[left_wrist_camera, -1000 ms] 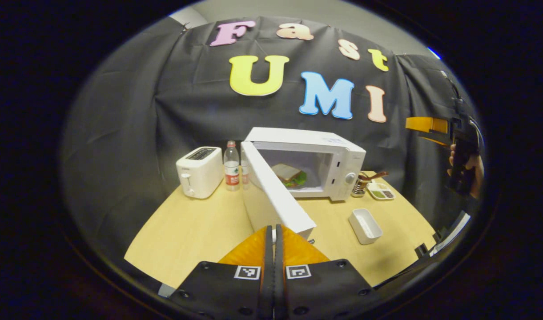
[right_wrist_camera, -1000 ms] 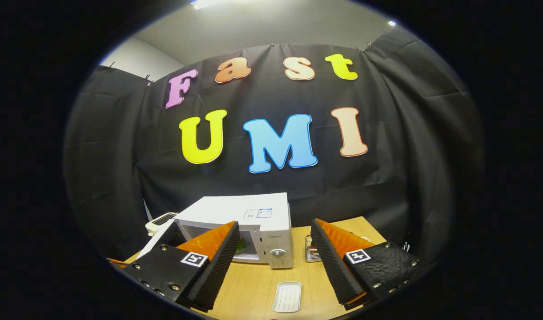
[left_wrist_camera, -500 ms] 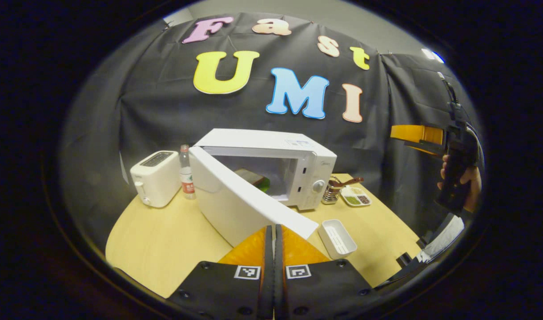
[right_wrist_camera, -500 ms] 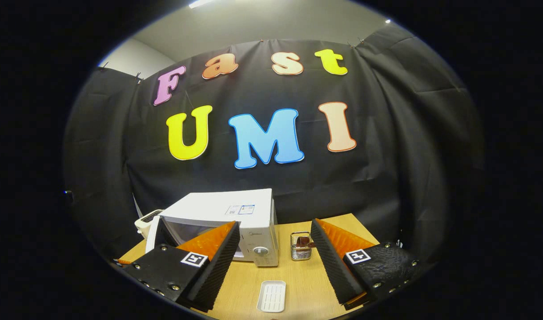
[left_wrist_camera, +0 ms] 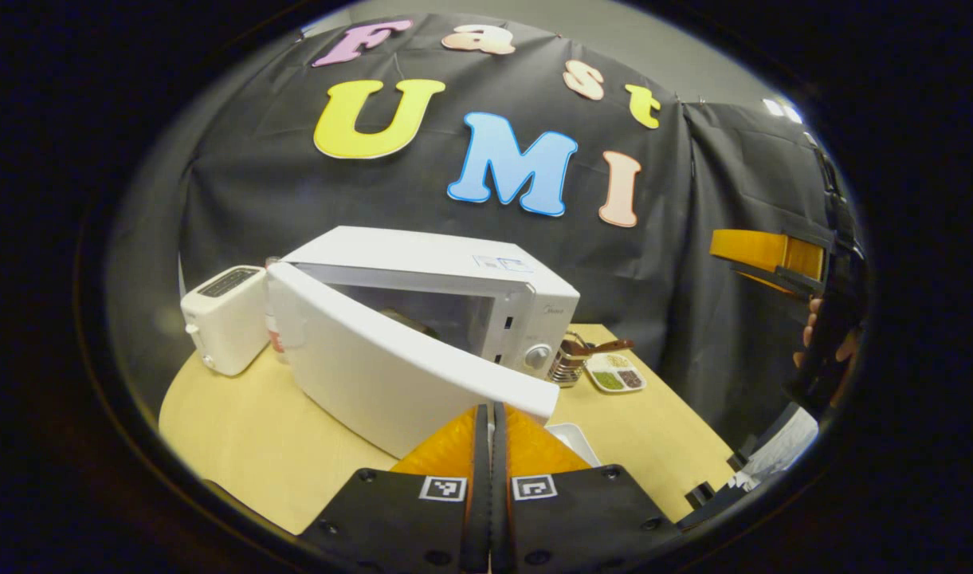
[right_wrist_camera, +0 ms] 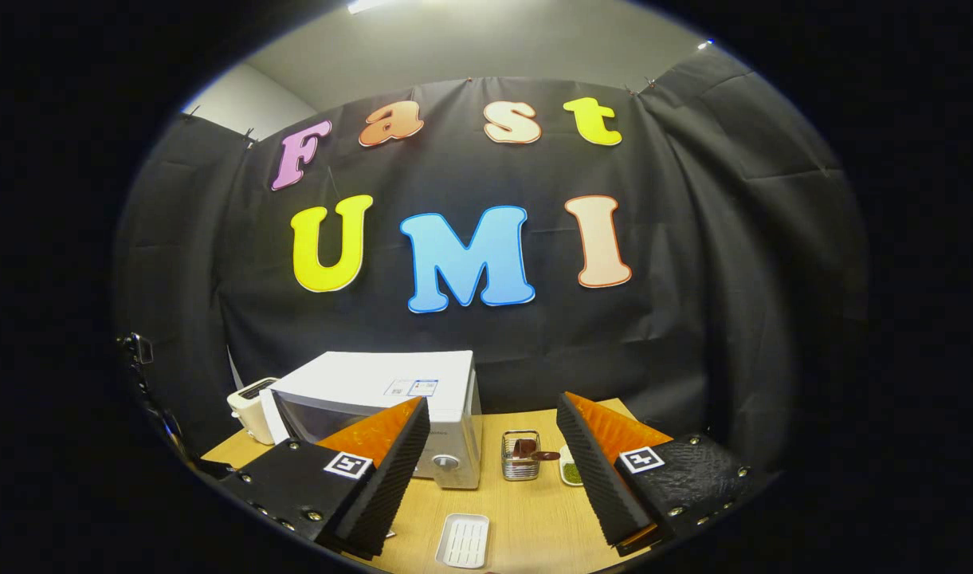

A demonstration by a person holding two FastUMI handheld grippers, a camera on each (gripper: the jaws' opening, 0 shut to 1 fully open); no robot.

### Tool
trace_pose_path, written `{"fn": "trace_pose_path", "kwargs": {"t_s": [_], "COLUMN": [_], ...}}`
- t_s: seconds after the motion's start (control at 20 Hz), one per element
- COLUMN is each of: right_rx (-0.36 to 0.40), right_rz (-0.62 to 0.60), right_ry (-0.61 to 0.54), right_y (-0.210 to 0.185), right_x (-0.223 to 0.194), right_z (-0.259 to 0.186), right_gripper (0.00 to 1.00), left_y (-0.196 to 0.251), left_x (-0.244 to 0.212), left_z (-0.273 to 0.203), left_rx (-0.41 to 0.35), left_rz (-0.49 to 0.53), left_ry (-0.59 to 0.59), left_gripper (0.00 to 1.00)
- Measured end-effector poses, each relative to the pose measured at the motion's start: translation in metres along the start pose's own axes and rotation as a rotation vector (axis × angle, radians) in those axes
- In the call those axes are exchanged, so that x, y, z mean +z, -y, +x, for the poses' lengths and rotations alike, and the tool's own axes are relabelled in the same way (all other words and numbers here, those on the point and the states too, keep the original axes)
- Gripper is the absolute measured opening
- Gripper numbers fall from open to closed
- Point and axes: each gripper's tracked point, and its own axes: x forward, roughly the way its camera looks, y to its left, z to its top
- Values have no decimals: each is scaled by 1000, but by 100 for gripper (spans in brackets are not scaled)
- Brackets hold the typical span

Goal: Open the microwave oven with the left hand, put the food in, and close the microwave oven.

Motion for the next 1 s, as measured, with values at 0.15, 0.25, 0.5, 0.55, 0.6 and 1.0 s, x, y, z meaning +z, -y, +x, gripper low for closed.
{"fn": "trace_pose_path", "kwargs": {"t_s": [0.15, 0.25, 0.5, 0.55, 0.6, 1.0], "right_rx": [-18, -28, -56, -62, -66, -77], "right_rz": [-1, -1, -4, -3, -1, 8], "right_ry": [-1, 2, -2, -4, -5, -6], "right_y": [12, 20, 39, 43, 46, 65], "right_x": [2, 2, 1, 1, 1, 1], "right_z": [1, 0, -1, -1, -2, 2], "right_gripper": [97, 97, 97, 97, 97, 97], "left_y": [17, 27, 39, 41, 42, 41], "left_x": [6, 7, 16, 21, 24, 43], "left_z": [17, 26, 53, 58, 63, 112], "left_rx": [-30, -51, -73, -77, -75, -48], "left_rz": [29, 48, 4, -5, -6, -55], "left_ry": [6, 5, 9, 16, 20, 19], "left_gripper": [7, 7, 7, 7, 7, 9]}}
